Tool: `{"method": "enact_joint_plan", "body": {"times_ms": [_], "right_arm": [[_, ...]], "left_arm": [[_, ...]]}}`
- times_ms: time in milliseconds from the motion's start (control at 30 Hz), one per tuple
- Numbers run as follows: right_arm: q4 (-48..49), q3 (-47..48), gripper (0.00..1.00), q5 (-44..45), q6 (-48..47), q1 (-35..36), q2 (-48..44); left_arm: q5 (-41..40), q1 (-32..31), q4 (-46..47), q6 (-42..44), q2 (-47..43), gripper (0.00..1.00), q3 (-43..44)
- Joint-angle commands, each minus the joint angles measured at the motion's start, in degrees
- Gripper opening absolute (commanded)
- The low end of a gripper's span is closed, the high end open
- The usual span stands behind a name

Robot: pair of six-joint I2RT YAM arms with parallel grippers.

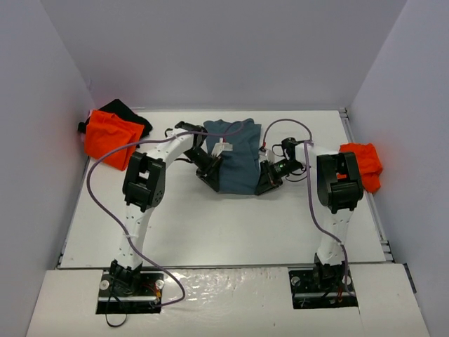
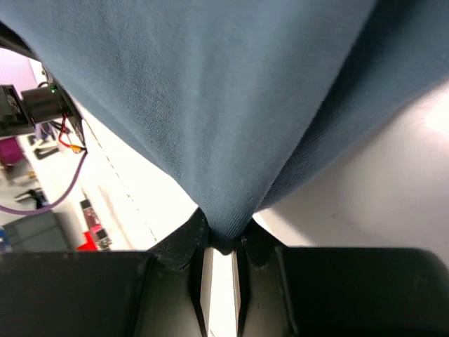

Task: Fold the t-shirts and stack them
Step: Fold the long partially folded tshirt into a neat square

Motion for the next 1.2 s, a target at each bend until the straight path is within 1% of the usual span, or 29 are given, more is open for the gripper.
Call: {"method": "enact_joint_plan", "body": {"times_ms": [0,200,300,500,567,733,800,967,1033,1067,1100,1133,1167], "right_arm": [[-4.37,-0.59,0.0,0.67,-5.9,-0.29,-8.52],[-9.98,-1.54,0.0,-2.75,-10.66,-0.09,-14.05],[-14.21,-1.55,0.0,-5.22,-14.98,-0.1,-16.51],[-16.79,-1.3,0.0,-5.89,-16.92,-0.01,-19.75],[-18.05,0.68,0.0,-6.17,-17.63,0.09,-19.66],[-21.05,10.48,0.0,-6.69,-17.71,0.25,-15.02],[-21.66,15.0,0.0,-7.04,-17.26,0.42,-11.87],[-21.42,22.07,0.0,-6.43,-16.15,0.69,-6.51],[-21.07,25.36,0.0,-5.94,-15.51,0.78,-4.63],[-21.21,26.09,0.0,-6.5,-15.36,0.78,-3.06],[-21.04,27.03,0.0,-6.66,-15.46,0.84,-1.61],[-20.74,27.36,0.0,-6.69,-15.34,0.86,-1.13],[-20.5,27.93,0.0,-6.57,-15.31,0.87,0.42]], "left_arm": [[1.01,0.73,-3.42,2.68,-11.74,0.0,-0.63],[1.93,0.65,-2.9,3.71,-16.34,0.0,-4.48],[4.66,0.65,-5.66,6.86,-17.1,0.0,-4.81],[5.9,0.65,-8.93,8.39,-18.99,0.0,-5.16],[7.19,0.58,-11.46,10.54,-18.89,0.0,-4.6],[6.25,0.92,-10.88,9.62,-17.65,0.0,-2.43],[5.98,1.01,-12.05,9.8,-15.11,0.0,1.03],[3.76,1.42,-13.41,9.21,-8.79,0.0,8.8],[2.9,1.97,-13.13,7.26,-6.25,0.0,14.53],[2.61,2.05,-13.83,7.03,-3.98,0.0,16.41],[2.38,2.31,-14.64,7.18,-1.4,0.0,20.23],[2.24,2.59,-15.5,7.25,-0.52,0.0,21.63],[2.21,2.96,-16.6,6.91,1.38,0.0,24.8]]}}
